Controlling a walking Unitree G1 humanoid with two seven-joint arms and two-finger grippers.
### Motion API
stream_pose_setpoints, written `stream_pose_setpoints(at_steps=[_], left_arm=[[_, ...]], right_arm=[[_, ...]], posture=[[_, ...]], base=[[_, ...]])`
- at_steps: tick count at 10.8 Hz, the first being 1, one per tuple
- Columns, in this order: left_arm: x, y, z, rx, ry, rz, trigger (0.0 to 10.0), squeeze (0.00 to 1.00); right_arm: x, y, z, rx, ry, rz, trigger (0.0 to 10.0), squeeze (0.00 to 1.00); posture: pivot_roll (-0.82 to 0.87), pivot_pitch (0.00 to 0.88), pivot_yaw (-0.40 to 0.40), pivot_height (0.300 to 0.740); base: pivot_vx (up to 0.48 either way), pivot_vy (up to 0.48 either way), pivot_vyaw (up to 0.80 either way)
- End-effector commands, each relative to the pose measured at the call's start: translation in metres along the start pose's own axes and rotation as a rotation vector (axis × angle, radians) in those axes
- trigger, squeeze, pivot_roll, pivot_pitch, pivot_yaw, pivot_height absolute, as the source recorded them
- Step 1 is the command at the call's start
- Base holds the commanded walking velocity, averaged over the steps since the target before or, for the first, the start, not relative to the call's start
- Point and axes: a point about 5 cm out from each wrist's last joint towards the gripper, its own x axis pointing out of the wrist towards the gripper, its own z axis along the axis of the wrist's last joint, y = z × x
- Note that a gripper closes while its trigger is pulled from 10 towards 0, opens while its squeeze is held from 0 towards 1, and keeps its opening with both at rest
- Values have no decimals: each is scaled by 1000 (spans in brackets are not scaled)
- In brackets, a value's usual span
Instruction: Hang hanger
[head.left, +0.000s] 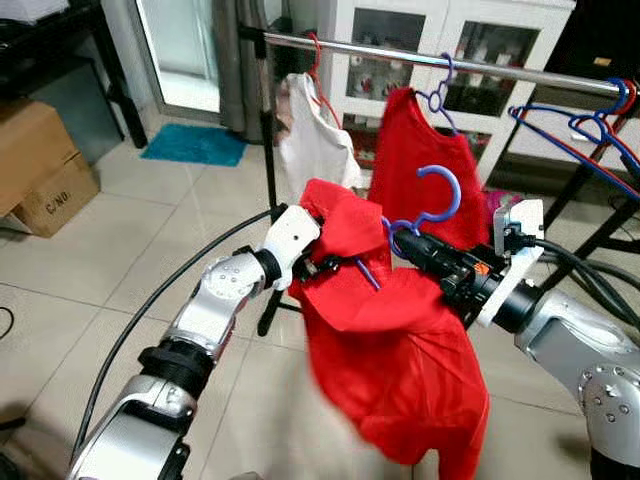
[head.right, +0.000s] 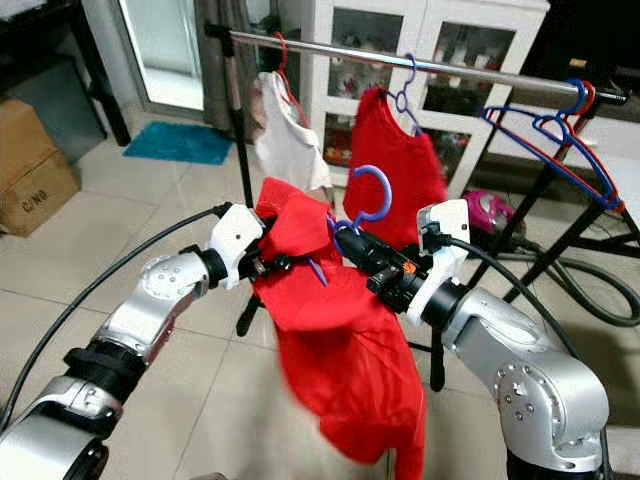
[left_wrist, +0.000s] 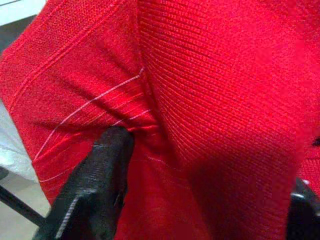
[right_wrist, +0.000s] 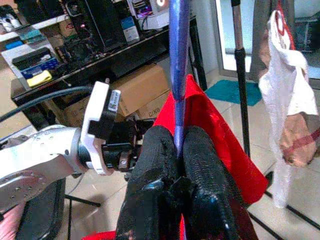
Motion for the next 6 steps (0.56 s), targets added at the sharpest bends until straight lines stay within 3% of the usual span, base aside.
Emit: stream_pose_setpoints(at_steps=[1, 6], left_arm=[[3, 6, 10, -4, -45, 21, 0, 0], [-2, -5, 9, -27, -75, -6, 0, 0]], right_arm=[[-2, 2, 10, -28, -27, 6, 0, 0], [-3, -8, 7, -25, -5, -67, 0, 0]], posture=[[4, 0, -27, 740], [9, 0, -32, 740]], base=[[0, 0, 0], [0, 0, 0]])
